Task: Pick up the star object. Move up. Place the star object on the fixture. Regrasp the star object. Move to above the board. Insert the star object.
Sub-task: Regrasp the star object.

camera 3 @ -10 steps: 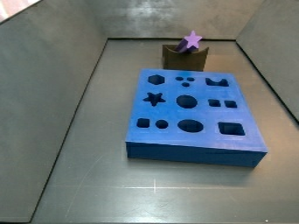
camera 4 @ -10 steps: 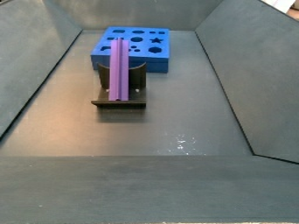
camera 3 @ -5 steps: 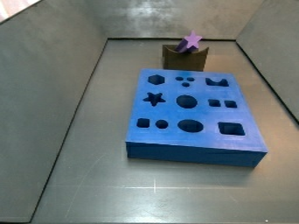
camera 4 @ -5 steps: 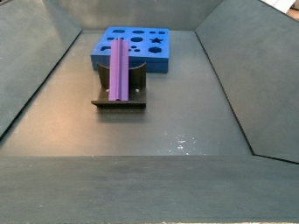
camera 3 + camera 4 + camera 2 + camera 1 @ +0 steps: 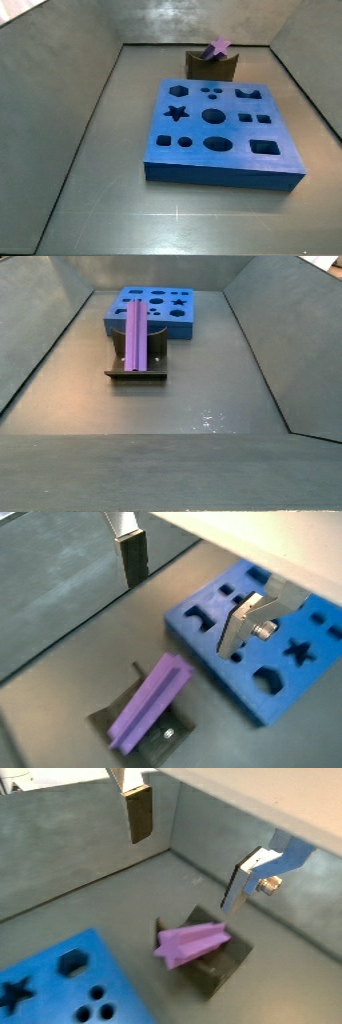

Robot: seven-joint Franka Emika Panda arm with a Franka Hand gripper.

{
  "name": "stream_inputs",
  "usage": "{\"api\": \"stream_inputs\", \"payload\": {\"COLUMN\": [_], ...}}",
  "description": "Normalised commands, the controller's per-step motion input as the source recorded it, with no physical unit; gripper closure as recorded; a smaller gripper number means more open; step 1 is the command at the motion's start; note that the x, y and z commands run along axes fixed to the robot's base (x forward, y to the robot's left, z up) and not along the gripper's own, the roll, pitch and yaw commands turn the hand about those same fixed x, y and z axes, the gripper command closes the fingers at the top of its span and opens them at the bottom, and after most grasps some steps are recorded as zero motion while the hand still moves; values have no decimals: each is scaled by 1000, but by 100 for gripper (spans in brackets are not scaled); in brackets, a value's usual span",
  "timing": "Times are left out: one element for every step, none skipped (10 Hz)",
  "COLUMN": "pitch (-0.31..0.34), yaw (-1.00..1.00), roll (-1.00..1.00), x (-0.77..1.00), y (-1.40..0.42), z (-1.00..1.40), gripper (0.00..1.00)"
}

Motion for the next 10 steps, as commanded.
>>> {"api": "stream_inputs", "payload": {"pitch": [29, 38, 49, 67, 84, 105, 129, 162, 189, 227], "yaw": [26, 28, 32, 37, 44, 53, 65, 88, 116, 171], "roll": [1000, 1000, 1000, 1000, 1000, 1000, 1000, 1000, 1000, 998], "x": [27, 38, 50, 63, 78, 90, 99, 105, 110, 112], "y": [-26, -24, -29, -33, -34, -38, -42, -48, -50, -53], "z": [3, -3, -5, -2, -7, -8, -5, -5, -8, -9], "gripper": [0, 0, 0, 0, 0, 0, 0, 0, 0, 0]}}
